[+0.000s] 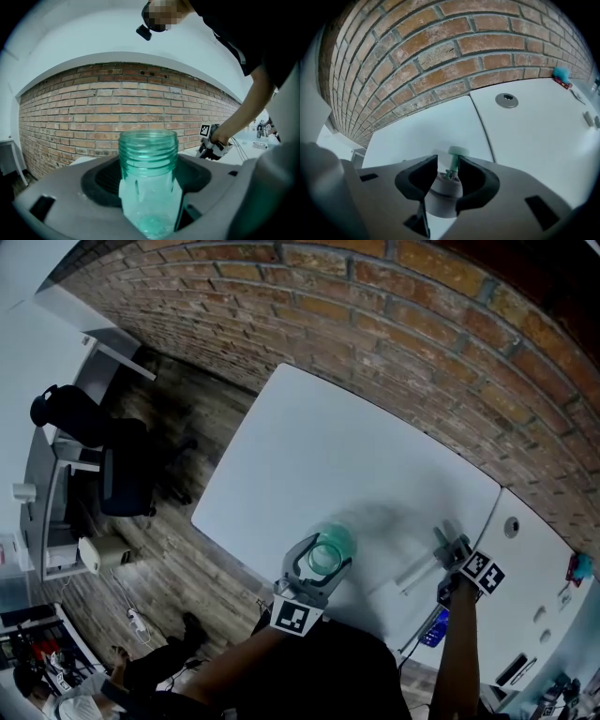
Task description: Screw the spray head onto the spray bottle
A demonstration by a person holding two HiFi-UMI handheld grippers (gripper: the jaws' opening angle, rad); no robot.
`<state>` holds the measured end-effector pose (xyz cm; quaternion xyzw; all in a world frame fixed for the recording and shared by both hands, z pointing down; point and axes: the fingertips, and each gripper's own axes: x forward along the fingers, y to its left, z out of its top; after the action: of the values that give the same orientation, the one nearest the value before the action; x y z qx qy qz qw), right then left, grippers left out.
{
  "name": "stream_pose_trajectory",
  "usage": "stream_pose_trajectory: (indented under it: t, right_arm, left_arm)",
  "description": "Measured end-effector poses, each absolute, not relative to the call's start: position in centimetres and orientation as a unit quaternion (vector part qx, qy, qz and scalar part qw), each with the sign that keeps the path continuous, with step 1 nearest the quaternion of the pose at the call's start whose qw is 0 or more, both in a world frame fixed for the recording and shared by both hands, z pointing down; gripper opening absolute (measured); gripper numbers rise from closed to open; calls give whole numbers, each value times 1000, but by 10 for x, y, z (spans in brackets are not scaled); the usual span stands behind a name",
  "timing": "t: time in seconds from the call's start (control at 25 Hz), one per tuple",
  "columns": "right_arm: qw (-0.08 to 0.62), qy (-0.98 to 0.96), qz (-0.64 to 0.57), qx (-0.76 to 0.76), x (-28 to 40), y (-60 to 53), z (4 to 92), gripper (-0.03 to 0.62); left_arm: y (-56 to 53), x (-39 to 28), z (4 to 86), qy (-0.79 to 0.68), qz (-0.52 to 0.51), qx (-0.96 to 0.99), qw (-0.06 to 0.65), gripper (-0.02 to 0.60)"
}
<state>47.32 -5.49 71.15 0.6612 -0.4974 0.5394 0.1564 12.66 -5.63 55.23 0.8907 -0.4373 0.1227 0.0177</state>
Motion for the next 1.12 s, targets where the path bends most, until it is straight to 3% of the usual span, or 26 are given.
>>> stream_pose_trajectory:
  t: [0.52,1.12]
  right_arm:
    - [176,-486,588,622,475,-57,722,133]
    - [146,-444,638,612,477,-54,740,144]
  left_arm:
    - [-55,126,553,-431,126,893,17,324]
    - [-55,126,555,-430,127,894,27,324]
